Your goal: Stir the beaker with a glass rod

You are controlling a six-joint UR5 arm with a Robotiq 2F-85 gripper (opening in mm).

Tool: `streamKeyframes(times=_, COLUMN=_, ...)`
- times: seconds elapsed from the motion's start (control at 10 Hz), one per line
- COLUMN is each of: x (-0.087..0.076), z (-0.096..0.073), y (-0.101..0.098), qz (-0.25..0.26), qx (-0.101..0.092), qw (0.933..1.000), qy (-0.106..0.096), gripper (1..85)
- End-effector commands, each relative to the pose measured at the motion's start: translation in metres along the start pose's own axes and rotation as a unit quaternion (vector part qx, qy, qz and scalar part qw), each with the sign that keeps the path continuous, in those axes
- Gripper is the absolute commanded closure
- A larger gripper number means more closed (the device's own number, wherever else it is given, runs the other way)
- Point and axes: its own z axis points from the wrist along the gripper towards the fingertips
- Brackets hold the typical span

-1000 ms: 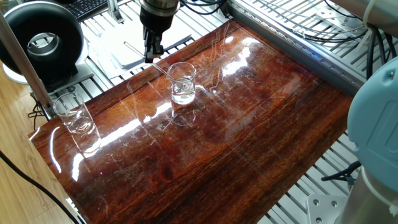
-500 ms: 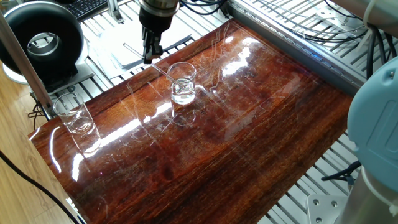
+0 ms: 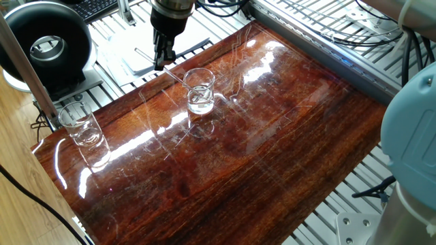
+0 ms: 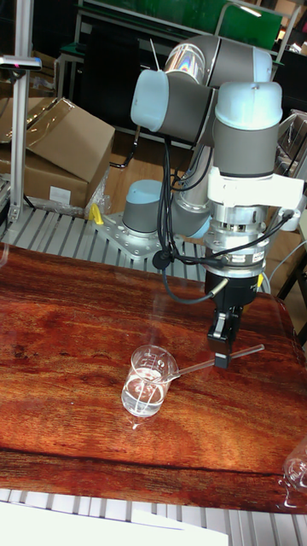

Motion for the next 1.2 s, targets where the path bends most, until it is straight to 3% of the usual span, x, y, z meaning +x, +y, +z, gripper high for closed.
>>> streamKeyframes(times=0.0, x=-0.006, z=-0.002, y=-0.001, qz=0.006, qx=0.0, qw=0.9999, qy=-0.012, gripper=66.3)
streamKeyframes(times=0.4, x=-0.003, z=-0.003, y=-0.006, qz=0.015, qx=0.011, qw=0.9998, qy=-0.006, gripper=84.7)
streamKeyframes(times=0.8, x=0.0, z=-0.017, y=-0.009, qz=0.008, qx=0.009, qw=0.9999, qy=-0.011, gripper=84.7)
streamKeyframes(times=1.0, x=-0.002, z=-0.029, y=-0.013, qz=0.026, qx=0.014, qw=0.9994, qy=-0.021, gripper=84.7)
streamKeyframes(times=1.1, x=-0.007, z=-0.033, y=-0.011, qz=0.041, qx=0.008, qw=0.9986, qy=-0.032, gripper=84.7)
